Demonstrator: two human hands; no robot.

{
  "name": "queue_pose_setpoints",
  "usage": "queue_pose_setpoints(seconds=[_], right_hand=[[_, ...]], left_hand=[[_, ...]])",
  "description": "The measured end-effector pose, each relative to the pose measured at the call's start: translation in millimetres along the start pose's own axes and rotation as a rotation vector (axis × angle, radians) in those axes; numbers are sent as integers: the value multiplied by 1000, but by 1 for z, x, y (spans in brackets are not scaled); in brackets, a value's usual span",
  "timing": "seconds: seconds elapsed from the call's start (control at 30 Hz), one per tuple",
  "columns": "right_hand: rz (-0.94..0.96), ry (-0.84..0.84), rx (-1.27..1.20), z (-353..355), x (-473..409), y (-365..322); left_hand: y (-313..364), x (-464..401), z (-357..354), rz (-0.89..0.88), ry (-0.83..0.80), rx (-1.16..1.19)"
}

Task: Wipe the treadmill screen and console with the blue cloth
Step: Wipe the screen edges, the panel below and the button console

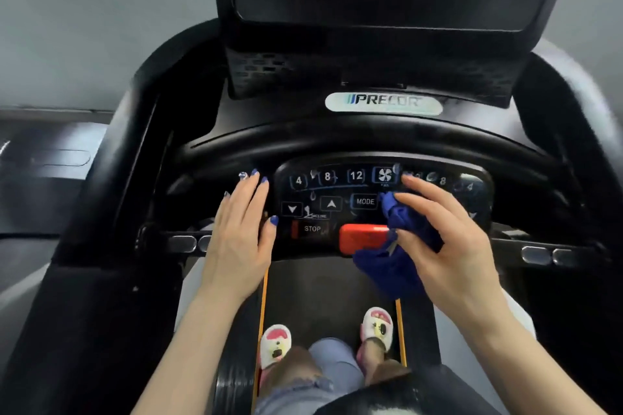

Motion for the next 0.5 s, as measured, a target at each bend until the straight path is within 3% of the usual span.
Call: queue_pose_setpoints(seconds=[0.23, 0.5], right_hand=[[-125, 96, -19, -94, 37, -12], [-29, 296, 166, -189, 23, -50]], left_hand=[[-17, -20, -2, -235, -82, -82], [-36, -25, -8, -390, -118, -126]])
Point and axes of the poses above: each hand's wrist, its own x-axis away from the middle knuckle, its own z-axis out of the back of the hand, y = z × x, the point moved 9 cm from there along -x, towards the middle knuckle, and after that the axes turned 14 degrees about -y, right-handed, at the moved point
